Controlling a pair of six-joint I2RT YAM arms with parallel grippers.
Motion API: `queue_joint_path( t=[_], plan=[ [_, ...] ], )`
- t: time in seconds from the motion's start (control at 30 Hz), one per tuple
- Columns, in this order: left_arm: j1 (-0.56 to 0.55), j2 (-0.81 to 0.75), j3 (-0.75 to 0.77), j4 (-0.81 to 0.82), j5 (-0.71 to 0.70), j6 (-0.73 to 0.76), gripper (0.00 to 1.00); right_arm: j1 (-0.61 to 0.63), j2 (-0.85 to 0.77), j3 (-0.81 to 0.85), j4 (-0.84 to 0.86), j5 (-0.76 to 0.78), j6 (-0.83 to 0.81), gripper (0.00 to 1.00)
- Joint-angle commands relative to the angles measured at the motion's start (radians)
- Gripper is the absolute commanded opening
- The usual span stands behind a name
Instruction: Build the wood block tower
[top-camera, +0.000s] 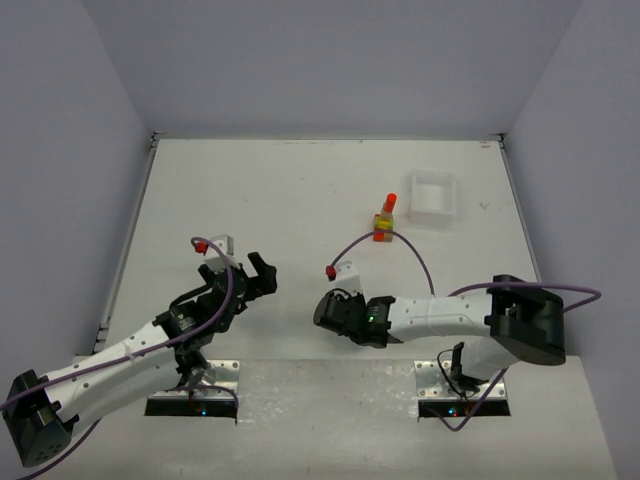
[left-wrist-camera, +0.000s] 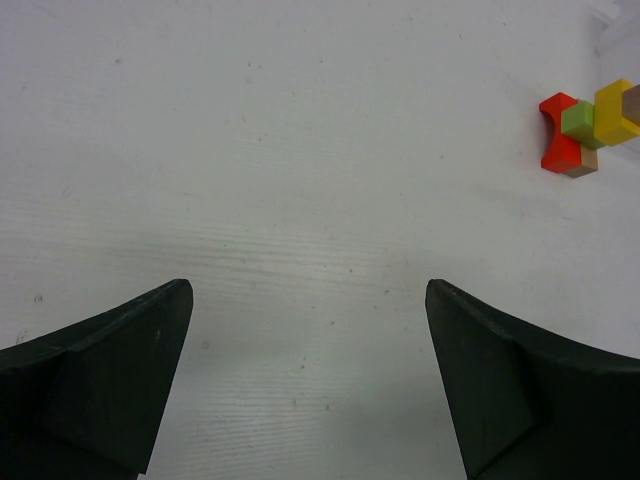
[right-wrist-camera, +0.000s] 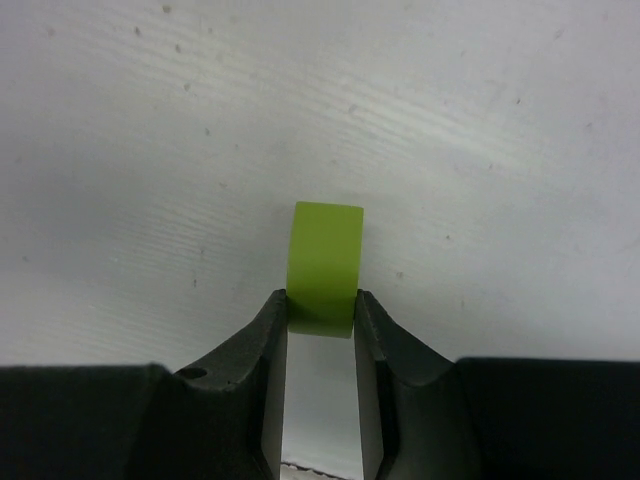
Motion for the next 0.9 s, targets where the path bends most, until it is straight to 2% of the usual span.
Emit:
queue_joint_path(
  t=[0.0,0.07,0.17,0.27,0.37,0.47,0.6,0.7,0.8,0.87],
  plan=[
    [-0.002,-0.028,0.007,-0.001,-0.014,-0.003,1.0,-0.102,-0.137,0.026,0.046,0.069,-0.243,0.19],
    [-0.002,-0.038,0.007,-0.02,-0.043,-0.019,1.0,-0.171,-0.182,0.039,0.075,0.027,-0.323,0.18],
    [-0.002,-0.05,0.01,-0.02,-0.057,-0.016,1.0,-0.336,-0.268,0.096,0.164,-0.239,-0.58,0.18],
    [-0.002,-0.052,0.007,-0.003,-0.05,0.007,1.0,-0.43,-0.292,0.187,0.17,-0.377,-0.841,0.17],
    [-0.002,-0.039,0.022,0.007,-0.048,0.027,1.0,-0.546,-0.29,0.316,0.115,-0.585,-0.988,0.14],
    [-0.002,-0.019,0.043,0.0,-0.062,0.038,1.0,-0.693,-0.268,0.426,0.018,-0.814,-1.117,0.17],
    [-0.002,0.019,0.088,-0.026,-0.088,0.044,1.0,-0.828,-0.195,0.562,-0.123,-0.906,-1.32,0.16],
    [-0.002,0.046,0.12,-0.039,-0.093,0.064,1.0,-0.925,-0.108,0.708,-0.268,-0.971,-1.412,0.16],
    [-0.002,0.061,0.13,-0.039,-0.095,0.072,1.0,-0.983,-0.047,0.806,-0.388,-0.995,-1.503,0.19],
    [-0.002,0.067,0.134,-0.043,-0.093,0.072,1.0,-0.997,-0.018,0.834,-0.444,-0.985,-1.55,0.16]
  ],
)
